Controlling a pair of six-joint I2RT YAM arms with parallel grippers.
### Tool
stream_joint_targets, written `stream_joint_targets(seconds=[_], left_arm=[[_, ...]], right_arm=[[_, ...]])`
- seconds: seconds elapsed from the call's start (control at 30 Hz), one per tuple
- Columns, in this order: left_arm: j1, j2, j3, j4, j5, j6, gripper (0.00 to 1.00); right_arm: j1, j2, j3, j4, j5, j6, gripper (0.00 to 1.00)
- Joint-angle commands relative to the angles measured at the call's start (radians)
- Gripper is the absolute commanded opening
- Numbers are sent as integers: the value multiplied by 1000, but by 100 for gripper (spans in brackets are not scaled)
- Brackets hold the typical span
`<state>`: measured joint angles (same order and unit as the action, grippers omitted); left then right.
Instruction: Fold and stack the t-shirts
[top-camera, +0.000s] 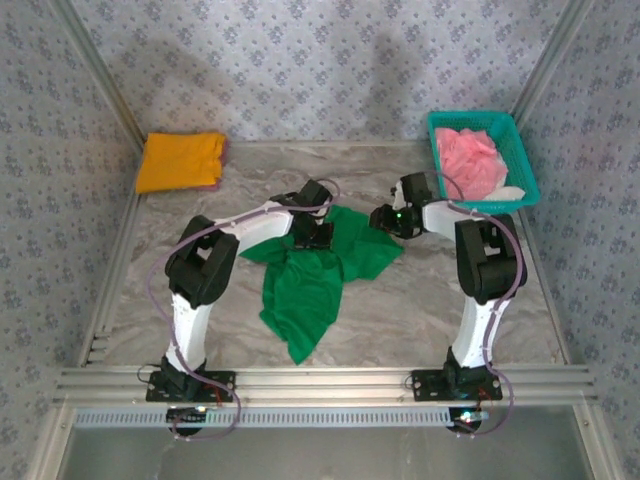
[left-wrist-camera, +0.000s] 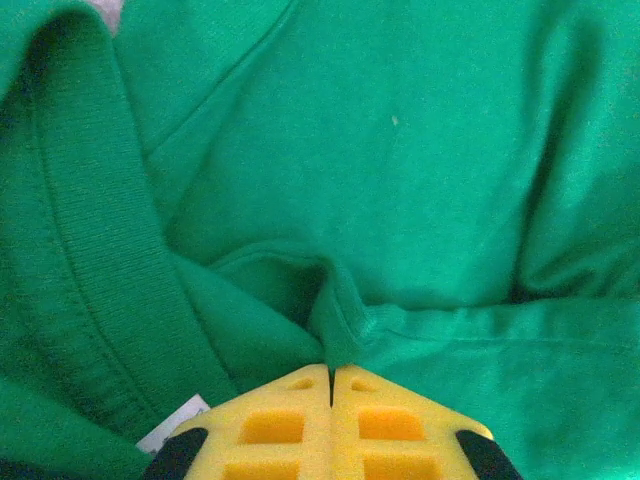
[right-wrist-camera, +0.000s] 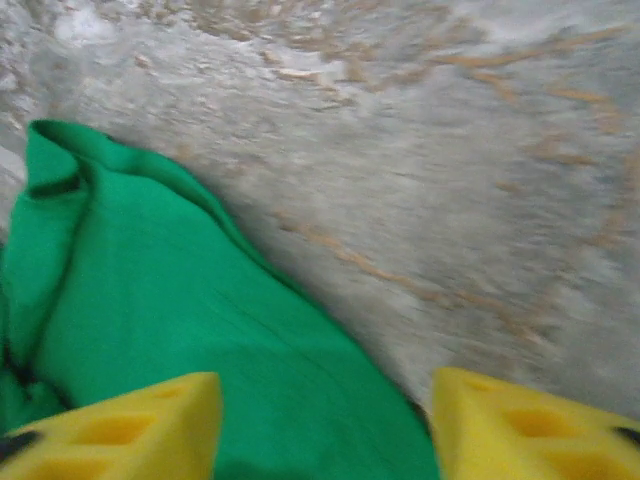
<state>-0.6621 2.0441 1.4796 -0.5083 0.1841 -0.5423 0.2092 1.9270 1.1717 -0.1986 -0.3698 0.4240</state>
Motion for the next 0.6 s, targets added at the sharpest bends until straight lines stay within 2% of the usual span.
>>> stream_joint_targets(seconds=[0.0,0.07,0.13,0.37,0.5,0.53,0.57], left_arm=[[27,-106,-45,0,-41,17,0],[50,-154,-69,8,-36,21,0],[75,-221,-101,31,-27,35,0],[163,-375,-132,-16,-13,121,0],[202,-461,-210,12,71,181,0],[203,-463,-225,31,102,185,5],[200,-453,-237,58,138,178,23]], right_arm=[[7,10,11,-14,-41,27,26],[-1,-12,3,-17,-30,43,16],[-18,-49,-18,-3,-31,62,0],[-69,-156,-64,16,3,81,0],[-71,-164,-60,4,-21,77,0],[-65,-148,-43,-13,-37,68,0],[-54,-125,-20,-32,-53,57,10]])
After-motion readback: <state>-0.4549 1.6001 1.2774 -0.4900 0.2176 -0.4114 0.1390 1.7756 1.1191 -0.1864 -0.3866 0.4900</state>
